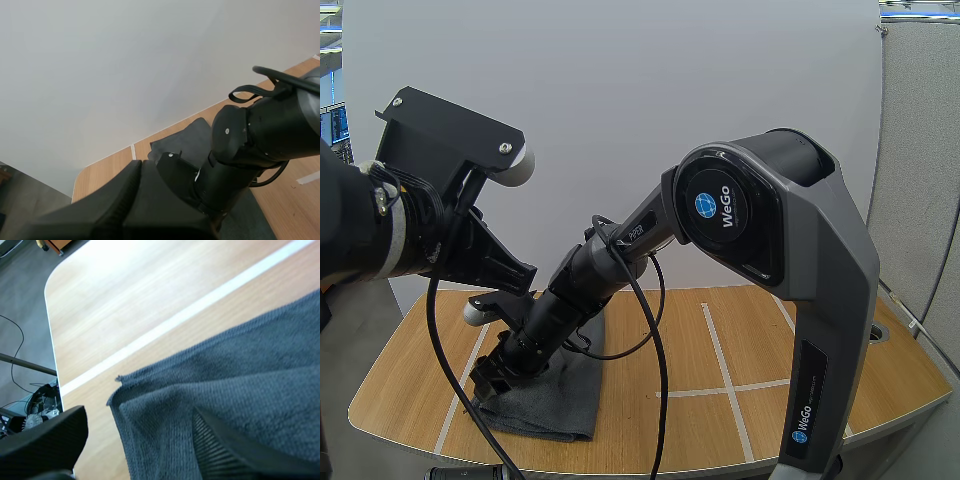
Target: Fold the towel
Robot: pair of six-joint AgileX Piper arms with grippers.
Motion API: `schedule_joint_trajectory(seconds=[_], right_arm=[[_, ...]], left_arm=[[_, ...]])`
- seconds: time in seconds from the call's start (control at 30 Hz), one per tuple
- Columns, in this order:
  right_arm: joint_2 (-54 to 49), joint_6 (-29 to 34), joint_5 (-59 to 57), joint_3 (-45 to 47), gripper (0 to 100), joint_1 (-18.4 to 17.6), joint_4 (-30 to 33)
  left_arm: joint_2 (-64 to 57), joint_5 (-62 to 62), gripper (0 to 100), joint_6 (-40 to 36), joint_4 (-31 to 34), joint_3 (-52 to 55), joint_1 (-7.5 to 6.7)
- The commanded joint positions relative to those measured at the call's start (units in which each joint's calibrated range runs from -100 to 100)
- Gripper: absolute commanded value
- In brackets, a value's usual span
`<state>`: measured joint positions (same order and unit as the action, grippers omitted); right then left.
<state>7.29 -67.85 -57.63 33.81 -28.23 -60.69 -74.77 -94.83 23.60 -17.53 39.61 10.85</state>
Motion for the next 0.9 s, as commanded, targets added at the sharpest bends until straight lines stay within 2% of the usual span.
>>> schedule_joint_trajectory(seconds=[0.0, 0.17, 0.4, 0.43, 0.47, 0.5, 0.53, 0.6, 0.73, 0.87], right_arm=[[-3.7, -0.4, -1.5, -2.2, 100, 0.3, 0.0], [-8.7, 1.0, -1.9, -2.2, 100, 2.5, 3.5], [-11.9, 4.1, -6.0, -1.6, 100, 7.6, 10.6], [-11.9, 4.1, -6.0, -1.3, 88, 8.5, 11.1], [-11.9, 4.1, -6.1, -1.0, 70, 9.4, 11.3], [-11.9, 4.1, -6.1, -0.7, 66, 9.8, 11.3], [-11.9, 4.1, -6.1, -0.1, 27, 11.2, 11.3], [-11.9, 4.1, -5.7, 0.5, 0, 12.5, 11.3], [-11.7, 3.9, -5.7, 2.7, 0, 13.5, 11.3], [-11.7, 3.3, -5.9, 6.0, 0, 13.5, 11.3]], left_arm=[[-0.2, 0.9, 0, -0.7, 0.4, -0.4, -0.01], [-0.2, 1.3, 0, -0.7, 1.2, -0.4, -0.01], [-0.2, 1.5, 0, -0.7, 2.3, -0.4, -0.01], [-0.2, 1.5, 0, -0.7, 2.9, -0.4, -0.01], [-0.2, 1.5, 0, -0.7, 3.4, -0.4, -0.01], [-0.2, 1.5, 0, -0.6, 3.7, -0.4, -0.01], [-0.2, 1.5, 0, -0.2, 3.7, -0.4, -0.01], [-0.2, 1.7, 0, 1.3, 3.1, 0.2, -0.01], [3.0, 2.2, 0, 6.4, -1.5, 3.1, -0.01], [10.0, 7.3, 0, 8.6, -2.1, 5.7, -0.01]])
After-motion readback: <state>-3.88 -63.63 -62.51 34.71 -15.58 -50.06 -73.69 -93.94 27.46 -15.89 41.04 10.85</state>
